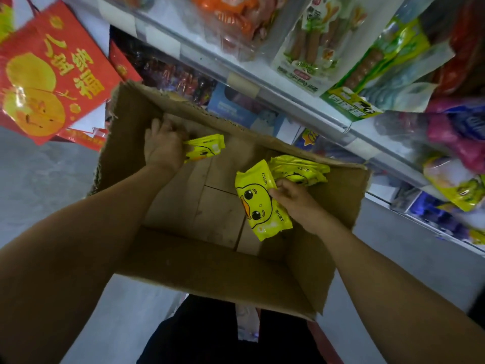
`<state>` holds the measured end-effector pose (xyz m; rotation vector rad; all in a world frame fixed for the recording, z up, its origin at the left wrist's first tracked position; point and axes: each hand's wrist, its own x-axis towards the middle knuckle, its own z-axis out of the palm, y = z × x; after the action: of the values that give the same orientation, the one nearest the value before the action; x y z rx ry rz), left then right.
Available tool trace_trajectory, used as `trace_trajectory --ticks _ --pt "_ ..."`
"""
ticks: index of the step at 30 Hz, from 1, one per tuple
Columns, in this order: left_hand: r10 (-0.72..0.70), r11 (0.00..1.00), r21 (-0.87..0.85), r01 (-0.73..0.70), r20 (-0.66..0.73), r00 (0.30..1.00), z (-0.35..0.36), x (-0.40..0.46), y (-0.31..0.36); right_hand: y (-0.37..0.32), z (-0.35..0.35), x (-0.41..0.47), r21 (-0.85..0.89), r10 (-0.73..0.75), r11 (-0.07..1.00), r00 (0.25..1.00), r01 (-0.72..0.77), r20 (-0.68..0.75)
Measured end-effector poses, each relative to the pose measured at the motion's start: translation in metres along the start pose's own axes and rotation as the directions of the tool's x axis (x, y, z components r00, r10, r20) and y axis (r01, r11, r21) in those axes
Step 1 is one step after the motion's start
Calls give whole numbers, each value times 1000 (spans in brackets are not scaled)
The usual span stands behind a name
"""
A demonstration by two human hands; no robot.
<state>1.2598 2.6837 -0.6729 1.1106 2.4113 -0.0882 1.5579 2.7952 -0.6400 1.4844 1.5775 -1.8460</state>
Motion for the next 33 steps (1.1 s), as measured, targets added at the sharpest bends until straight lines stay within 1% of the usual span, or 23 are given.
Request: trace_trajectory --ticks 2,4,6,7,9,12,15,18,20,22,23,24,27,31,33 --pt "2 983 -183 16 99 995 -4 -11 5 -7 3 -9 100 21 995 1000 -23 14" --pt "2 903 -424 73 173 985 -7 -27 10 -16 4 -18 164 36 986 999 -37 9" --pt "-15 814 -566 133 209 978 -13 -44 13 -27 4 -30 215 52 975 998 -56 27" --pt "-17 796 -590 135 202 979 -18 -52 14 -34 3 -38 250 47 967 998 -58 50" --pt "-1 801 -589 104 172 985 -33 -68 19 -46 2 -51 304 41 950 993 -74 112" --pt "15 805 -592 49 102 995 -58 -88 30 -66 4 -70 281 17 957 981 -72 194" --pt "-30 749 -661 53 46 998 -78 -108 40 -82 -1 -87 303 -3 952 986 -48 167" --pt "-97 625 -777 80 24 995 -98 -128 61 -88 -16 -108 426 -54 905 992 -1 118" --pt "-130 502 -860 95 34 991 -113 -142 80 -88 -32 -124 523 -105 852 986 23 128" --pt "-130 363 -926 98 53 990 -128 -157 102 -90 -50 -143 571 -163 817 982 79 97" --pt "-117 321 -943 89 54 992 -136 -166 114 -90 -60 -154 582 -180 805 982 115 55" --pt "-91 299 -951 73 48 995 -143 -175 126 -92 -70 -167 586 -202 795 979 155 15" --pt "2 204 -979 4 5 1000 -161 -208 170 -92 -106 -207 533 -305 799 952 279 -41" --pt "133 96 -995 -17 -5 991 -180 -250 226 -84 -156 -255 351 -430 842 902 411 -24" --pt "192 48 -998 -44 -34 981 -191 -269 252 -78 -180 -278 292 -484 833 875 470 -25"
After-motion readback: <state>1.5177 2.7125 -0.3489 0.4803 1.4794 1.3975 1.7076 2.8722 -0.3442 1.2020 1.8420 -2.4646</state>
